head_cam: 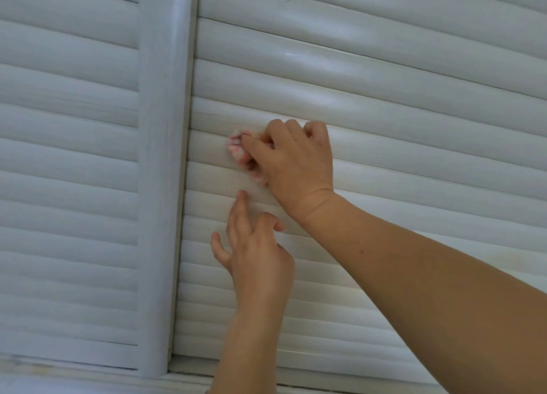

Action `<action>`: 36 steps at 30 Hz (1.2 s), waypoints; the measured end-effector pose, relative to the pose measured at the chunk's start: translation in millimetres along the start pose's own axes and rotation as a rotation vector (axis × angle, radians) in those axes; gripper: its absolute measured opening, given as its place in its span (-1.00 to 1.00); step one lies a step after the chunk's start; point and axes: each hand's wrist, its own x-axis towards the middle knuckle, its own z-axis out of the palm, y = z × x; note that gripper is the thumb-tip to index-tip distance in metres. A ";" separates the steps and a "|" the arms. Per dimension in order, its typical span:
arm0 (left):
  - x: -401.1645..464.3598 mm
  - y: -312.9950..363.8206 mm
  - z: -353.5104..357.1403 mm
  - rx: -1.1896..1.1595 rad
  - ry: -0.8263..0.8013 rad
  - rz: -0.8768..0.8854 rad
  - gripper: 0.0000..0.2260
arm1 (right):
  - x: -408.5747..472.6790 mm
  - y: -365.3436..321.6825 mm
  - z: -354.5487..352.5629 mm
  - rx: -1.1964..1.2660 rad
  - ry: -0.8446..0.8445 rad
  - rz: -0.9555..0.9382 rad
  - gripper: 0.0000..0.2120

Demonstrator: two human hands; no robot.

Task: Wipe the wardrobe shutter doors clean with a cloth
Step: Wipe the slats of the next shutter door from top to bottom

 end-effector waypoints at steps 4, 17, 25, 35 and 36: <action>-3.5 -5.8 5.6 0.049 0.021 -0.043 -0.61 | -30.2 17.8 -1.7 -0.004 0.059 -0.078 -0.76; 2.7 -4.6 -10.1 0.200 -0.113 -0.064 -0.23 | -123.3 86.8 -26.8 -0.135 -0.042 0.058 -0.79; 6.7 0.9 -16.2 0.271 -0.108 -0.086 -0.22 | -86.7 47.0 -9.8 -0.052 0.038 -0.012 -0.84; 5.0 3.4 -16.6 0.336 -0.203 -0.083 -0.14 | -170.0 110.0 -45.0 -0.105 -0.077 0.704 -0.72; 5.0 3.5 -16.5 0.339 -0.206 -0.083 -0.14 | -164.4 101.4 -40.4 -0.086 -0.050 0.832 -0.71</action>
